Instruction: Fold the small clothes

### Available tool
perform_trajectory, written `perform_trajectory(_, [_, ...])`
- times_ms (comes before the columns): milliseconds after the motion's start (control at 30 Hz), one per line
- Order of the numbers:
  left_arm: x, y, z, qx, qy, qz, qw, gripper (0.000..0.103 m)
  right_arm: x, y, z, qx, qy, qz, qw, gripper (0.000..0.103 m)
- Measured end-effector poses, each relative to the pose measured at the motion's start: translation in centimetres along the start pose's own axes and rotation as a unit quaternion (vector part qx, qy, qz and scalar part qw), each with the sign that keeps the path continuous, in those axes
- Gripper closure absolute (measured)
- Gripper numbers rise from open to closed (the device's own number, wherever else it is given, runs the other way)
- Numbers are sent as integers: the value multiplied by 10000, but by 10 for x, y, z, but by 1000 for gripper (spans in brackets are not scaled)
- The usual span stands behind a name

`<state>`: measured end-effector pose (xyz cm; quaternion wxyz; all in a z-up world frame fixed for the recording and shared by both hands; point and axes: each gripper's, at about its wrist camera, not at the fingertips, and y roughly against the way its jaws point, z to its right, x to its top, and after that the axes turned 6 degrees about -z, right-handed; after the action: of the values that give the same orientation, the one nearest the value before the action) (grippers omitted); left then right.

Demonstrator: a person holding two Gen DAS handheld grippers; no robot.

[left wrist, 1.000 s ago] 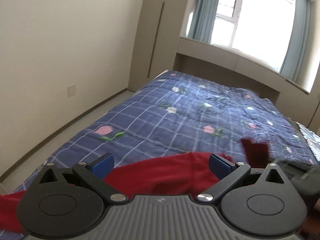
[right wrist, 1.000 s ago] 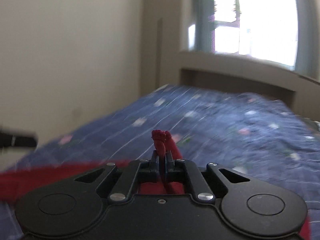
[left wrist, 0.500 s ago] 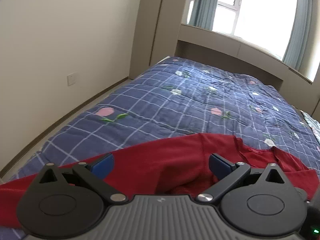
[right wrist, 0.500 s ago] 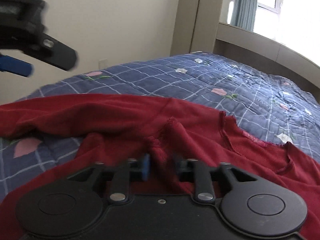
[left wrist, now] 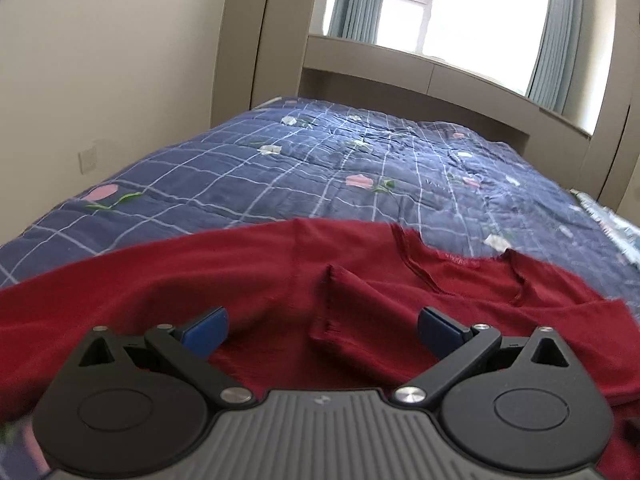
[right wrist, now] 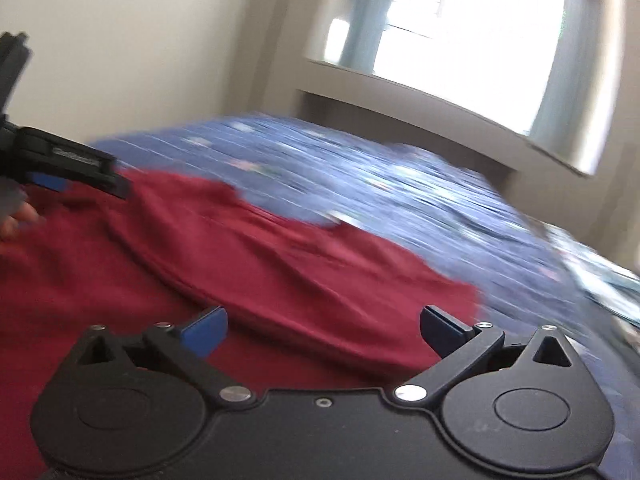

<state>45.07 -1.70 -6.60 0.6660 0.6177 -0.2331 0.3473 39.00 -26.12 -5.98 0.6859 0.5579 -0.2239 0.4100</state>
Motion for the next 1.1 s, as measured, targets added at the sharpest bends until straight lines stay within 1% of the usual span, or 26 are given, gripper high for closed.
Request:
perform_trajectory(67, [-8, -8, 12, 295, -177, 106, 9994, 0, -15, 0, 16, -310, -81, -119, 9994, 1])
perform_trajectory(133, [-14, -16, 20, 669, -317, 69, 9972, 0, -27, -5, 25, -633, -86, -278, 9976, 1])
perform_trajectory(167, [-16, -20, 22, 788, -344, 11, 9963, 0, -31, -6, 29, -652, -119, -296, 9974, 1])
perform_trajectory(200, [-16, -22, 21, 814, -320, -47, 9962, 0, -34, -7, 32, -575, -211, -279, 9977, 1])
perform_trajectory(267, [-16, -23, 17, 754, -210, -83, 9969, 0, -36, -10, 32, -590, -227, -222, 9978, 1])
perform_trajectory(333, [-19, -22, 15, 722, -152, -66, 9973, 0, -34, -16, 28, -753, -67, -102, 9971, 1])
perform_trajectory(433, [-21, -22, 17, 768, -184, -32, 9969, 0, -25, -30, 19, -952, 120, 34, 9954, 1])
perform_trajectory(500, [-22, -22, 17, 774, -183, -37, 9968, 0, -19, -44, 15, -1229, 252, 49, 9921, 1])
perform_trajectory(600, [-21, -23, 16, 773, -184, -35, 9968, 0, -12, -54, 18, -1590, 179, 149, 9870, 1])
perform_trajectory(700, [-20, -23, 15, 762, -174, -45, 9969, 0, -10, -52, 30, -2057, -144, 295, 9781, 1])
perform_trajectory(733, [-20, -23, 16, 762, -174, -49, 9969, 0, -11, -52, 36, -2272, -311, 279, 9729, 1])
perform_trajectory(767, [-20, -23, 16, 762, -176, -51, 9969, 0, -12, -51, 44, -2400, -482, 227, 9693, 1])
perform_trajectory(833, [-20, -23, 15, 761, -175, -46, 9969, 0, -17, -47, 60, -2400, -816, 114, 9673, 1])
perform_trajectory(900, [-20, -23, 16, 763, -179, -48, 9969, 0, -22, -45, 72, -2238, -1003, 5, 9695, 1])
perform_trajectory(1000, [-21, -24, 16, 770, -193, -49, 9968, 0, -27, -47, 76, -2181, -977, -159, 9709, 1])
perform_trajectory(1100, [-21, -25, 16, 786, -210, -55, 9967, 0, -31, -52, 72, -2265, -918, -294, 9692, 1])
